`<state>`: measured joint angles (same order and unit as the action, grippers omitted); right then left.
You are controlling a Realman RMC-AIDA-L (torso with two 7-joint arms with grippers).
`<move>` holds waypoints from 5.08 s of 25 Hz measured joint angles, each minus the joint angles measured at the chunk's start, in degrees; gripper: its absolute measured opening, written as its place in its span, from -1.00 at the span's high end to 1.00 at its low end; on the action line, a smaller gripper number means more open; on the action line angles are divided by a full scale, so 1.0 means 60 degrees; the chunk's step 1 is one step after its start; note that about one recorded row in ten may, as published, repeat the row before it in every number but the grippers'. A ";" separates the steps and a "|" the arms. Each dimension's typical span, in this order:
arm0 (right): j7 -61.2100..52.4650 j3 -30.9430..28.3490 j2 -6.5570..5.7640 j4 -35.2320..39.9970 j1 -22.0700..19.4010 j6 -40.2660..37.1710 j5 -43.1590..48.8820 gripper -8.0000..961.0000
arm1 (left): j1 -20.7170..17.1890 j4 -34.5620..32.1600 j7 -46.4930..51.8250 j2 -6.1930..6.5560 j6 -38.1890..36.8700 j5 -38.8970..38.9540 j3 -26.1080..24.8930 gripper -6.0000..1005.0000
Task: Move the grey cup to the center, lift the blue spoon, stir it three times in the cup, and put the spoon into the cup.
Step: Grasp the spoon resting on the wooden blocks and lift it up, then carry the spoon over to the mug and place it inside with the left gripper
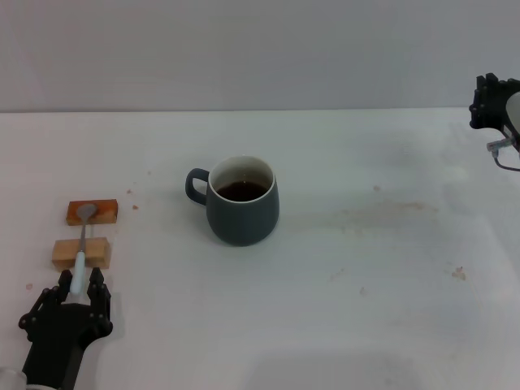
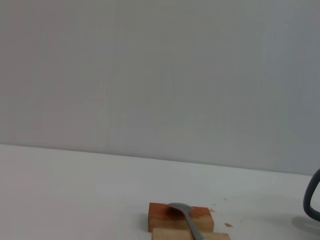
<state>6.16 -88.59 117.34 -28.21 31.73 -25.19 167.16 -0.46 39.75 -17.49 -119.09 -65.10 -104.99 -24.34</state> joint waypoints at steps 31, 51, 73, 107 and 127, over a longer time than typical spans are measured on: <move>0.0212 0.0000 -0.0039 -0.0008 -0.0015 -0.0021 0.0000 0.85 | 0.0029 0.0011 0.0000 0.0000 0.0098 0.0189 0.0015 0.55; 0.0220 -0.0102 -0.0042 -0.0015 -0.0001 -0.0019 0.0000 0.85 | 0.0063 -0.0035 0.0010 0.0000 0.0061 0.0221 0.0015 0.60; 0.0220 -0.0462 -0.0048 0.0059 0.0019 -0.0006 0.0000 0.85 | 0.0254 0.1951 -0.0831 0.0912 -0.0008 0.0104 -0.0646 0.63; 0.0219 -0.1174 0.0180 0.0313 0.0058 -0.0021 -0.0059 0.85 | -0.2135 0.8628 -0.1429 0.1545 0.7705 -0.3852 -0.6165 0.63; 0.0159 -0.1231 0.0210 0.0372 -0.0016 -0.0019 -0.0060 0.85 | -0.2061 1.0960 -0.1535 0.1501 1.1925 -0.3978 -0.7520 0.63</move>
<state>7.11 -95.98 118.60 -25.98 31.63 -25.31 166.80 -12.83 105.51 -26.70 -110.08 6.44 -128.86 -69.46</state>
